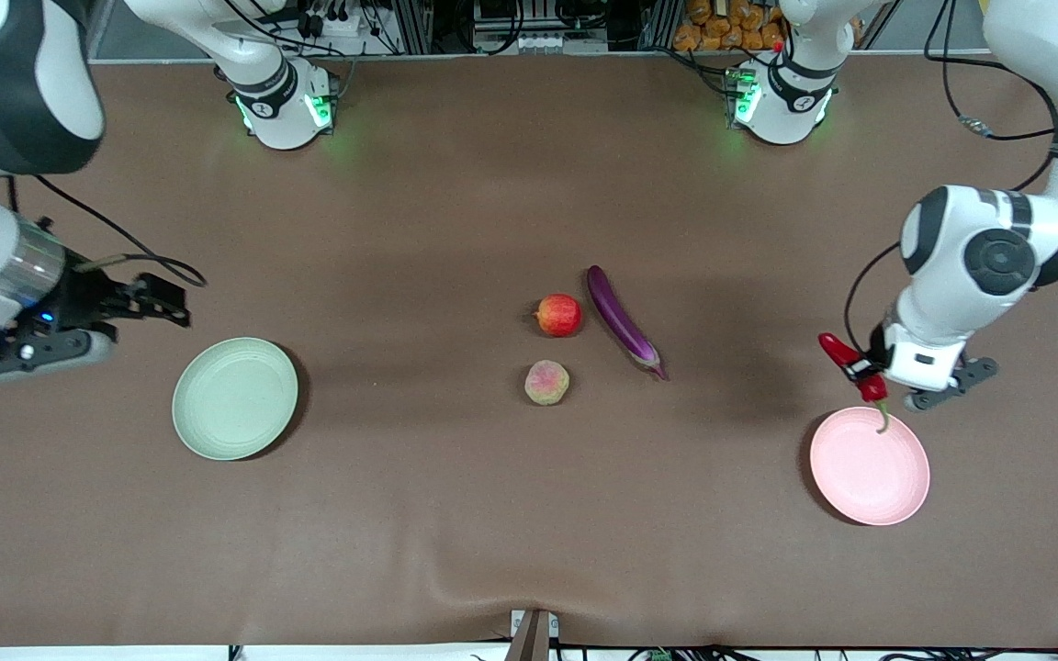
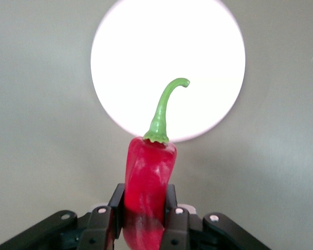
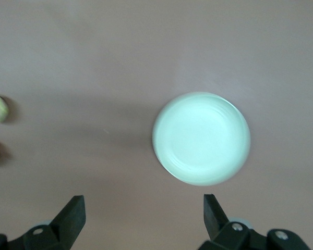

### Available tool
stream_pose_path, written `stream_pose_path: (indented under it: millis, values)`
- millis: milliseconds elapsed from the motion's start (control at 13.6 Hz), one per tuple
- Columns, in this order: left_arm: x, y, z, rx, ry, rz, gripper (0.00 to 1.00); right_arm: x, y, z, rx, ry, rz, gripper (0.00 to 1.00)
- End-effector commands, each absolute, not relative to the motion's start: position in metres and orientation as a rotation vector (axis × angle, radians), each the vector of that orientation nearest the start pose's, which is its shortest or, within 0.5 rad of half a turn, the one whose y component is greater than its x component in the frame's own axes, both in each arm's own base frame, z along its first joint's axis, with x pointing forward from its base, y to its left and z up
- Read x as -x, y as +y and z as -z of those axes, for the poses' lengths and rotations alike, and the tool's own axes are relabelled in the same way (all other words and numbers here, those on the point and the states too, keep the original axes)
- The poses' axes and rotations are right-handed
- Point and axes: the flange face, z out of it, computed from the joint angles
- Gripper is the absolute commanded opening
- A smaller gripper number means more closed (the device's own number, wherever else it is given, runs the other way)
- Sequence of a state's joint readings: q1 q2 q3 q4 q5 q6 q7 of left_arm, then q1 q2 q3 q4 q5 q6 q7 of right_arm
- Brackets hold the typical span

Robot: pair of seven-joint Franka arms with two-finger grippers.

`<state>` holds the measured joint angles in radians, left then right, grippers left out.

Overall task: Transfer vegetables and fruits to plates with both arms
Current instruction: 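Carry the chili with the left gripper over the pink plate, then release the chili onto the pink plate while the right gripper grasps the peach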

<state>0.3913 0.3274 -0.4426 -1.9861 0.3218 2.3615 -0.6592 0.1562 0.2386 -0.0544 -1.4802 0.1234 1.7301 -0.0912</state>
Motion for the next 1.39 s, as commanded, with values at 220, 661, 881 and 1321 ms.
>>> stream_pose_path:
  millis: [220, 661, 881, 1321]
  values:
    - [-0.696, 0.018, -0.3, 3.139, -0.663, 0.21, 0.0, -0.689, 0.195, -0.476, 2.961, 0.181, 0.118, 1.0]
    - [-0.735, 0.033, -0.275, 3.179, -0.757, 0.243, 0.0, -0.665, 0.363, -0.366, 2.858, 0.592, 0.087, 1.0]
    - [-0.745, 0.05, -0.248, 3.159, -0.796, 0.227, 0.0, -0.649, 0.419, -0.298, 2.758, 0.727, 0.065, 1.0]
    - [-0.747, 0.074, -0.214, 3.088, -0.807, 0.207, 0.11, -0.623, 0.477, -0.236, 2.705, 0.894, 0.019, 1.0]
